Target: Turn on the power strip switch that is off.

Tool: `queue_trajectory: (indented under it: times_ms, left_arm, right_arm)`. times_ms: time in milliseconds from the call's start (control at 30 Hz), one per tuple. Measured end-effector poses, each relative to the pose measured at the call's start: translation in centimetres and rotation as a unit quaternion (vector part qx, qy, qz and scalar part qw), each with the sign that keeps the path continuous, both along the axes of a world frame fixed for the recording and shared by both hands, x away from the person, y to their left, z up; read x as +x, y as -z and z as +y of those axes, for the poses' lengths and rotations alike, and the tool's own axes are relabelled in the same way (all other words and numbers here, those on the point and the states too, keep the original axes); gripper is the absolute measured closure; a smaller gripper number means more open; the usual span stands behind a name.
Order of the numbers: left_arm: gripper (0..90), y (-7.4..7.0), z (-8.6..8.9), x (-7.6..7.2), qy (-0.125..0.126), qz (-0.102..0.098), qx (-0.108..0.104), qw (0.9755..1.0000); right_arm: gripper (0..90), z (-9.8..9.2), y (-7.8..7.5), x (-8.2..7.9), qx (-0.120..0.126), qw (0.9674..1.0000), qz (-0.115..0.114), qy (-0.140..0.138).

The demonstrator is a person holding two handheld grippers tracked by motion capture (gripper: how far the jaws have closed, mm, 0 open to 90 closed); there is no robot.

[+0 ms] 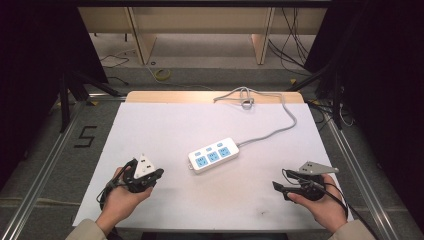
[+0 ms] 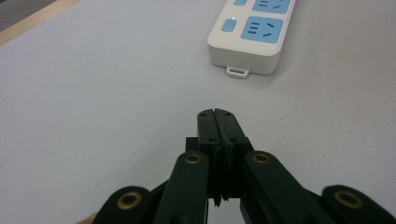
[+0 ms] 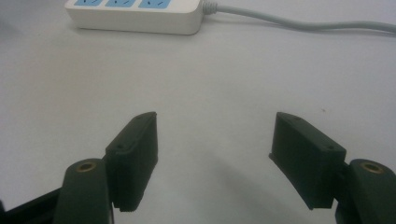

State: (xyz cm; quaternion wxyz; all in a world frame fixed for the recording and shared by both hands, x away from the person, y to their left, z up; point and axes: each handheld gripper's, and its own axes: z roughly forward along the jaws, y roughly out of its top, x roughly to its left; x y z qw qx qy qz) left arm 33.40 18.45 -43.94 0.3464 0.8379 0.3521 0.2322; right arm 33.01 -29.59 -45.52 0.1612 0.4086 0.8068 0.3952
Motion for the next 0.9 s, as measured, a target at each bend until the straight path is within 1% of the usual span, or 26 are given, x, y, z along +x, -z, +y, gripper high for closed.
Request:
queue_trajectory:
  times_ms: [33,100,167,333,400,467,600,800,833,900]
  left_arm:
    - [89.3,-0.1,0.0,0.1,0.002,-0.001,0.004,1.0000]
    - [89.4,-0.2,-0.2,0.3,0.003,0.002,0.003,1.0000]
    - [89.4,-0.2,-0.6,0.6,0.005,0.011,-0.006,0.9999]
    - [89.5,-0.2,-1.1,1.1,0.008,0.013,-0.009,0.9998]
    - [89.5,-0.3,-1.5,1.5,0.009,0.020,-0.017,0.9996]
    - [89.6,-0.3,-1.8,1.8,0.009,0.020,-0.018,0.9996]
    - [89.6,-0.3,-2.4,2.3,0.014,0.020,-0.013,0.9996]
    - [89.6,-0.2,-3.0,2.8,0.015,0.021,-0.012,0.9996]
    - [89.6,-0.2,-3.2,3.0,0.017,0.020,-0.008,0.9996]
    - [89.6,-0.2,-3.4,3.1,0.017,0.020,-0.009,0.9996]
  right_arm:
    - [32.0,0.0,0.0,0.0,0.000,1.0000,0.000,0.000]
    - [32.0,0.0,0.0,0.0,0.001,1.0000,0.000,0.001]
    - [32.0,0.0,0.0,0.0,0.001,1.0000,0.001,-0.001]
    - [31.9,0.1,0.1,0.1,0.001,1.0000,0.002,0.000]
    - [31.9,0.2,0.1,0.2,0.002,1.0000,0.002,0.001]
    - [31.8,0.2,0.1,0.1,0.002,1.0000,0.002,0.000]
    - [31.7,0.1,0.1,0.1,0.003,1.0000,0.004,0.001]
    - [31.5,0.2,0.2,0.1,0.002,1.0000,0.004,-0.001]
    - [31.5,0.2,0.2,0.2,0.002,1.0000,0.005,-0.001]
    - [31.4,0.2,0.2,0.2,0.002,1.0000,0.005,-0.002]
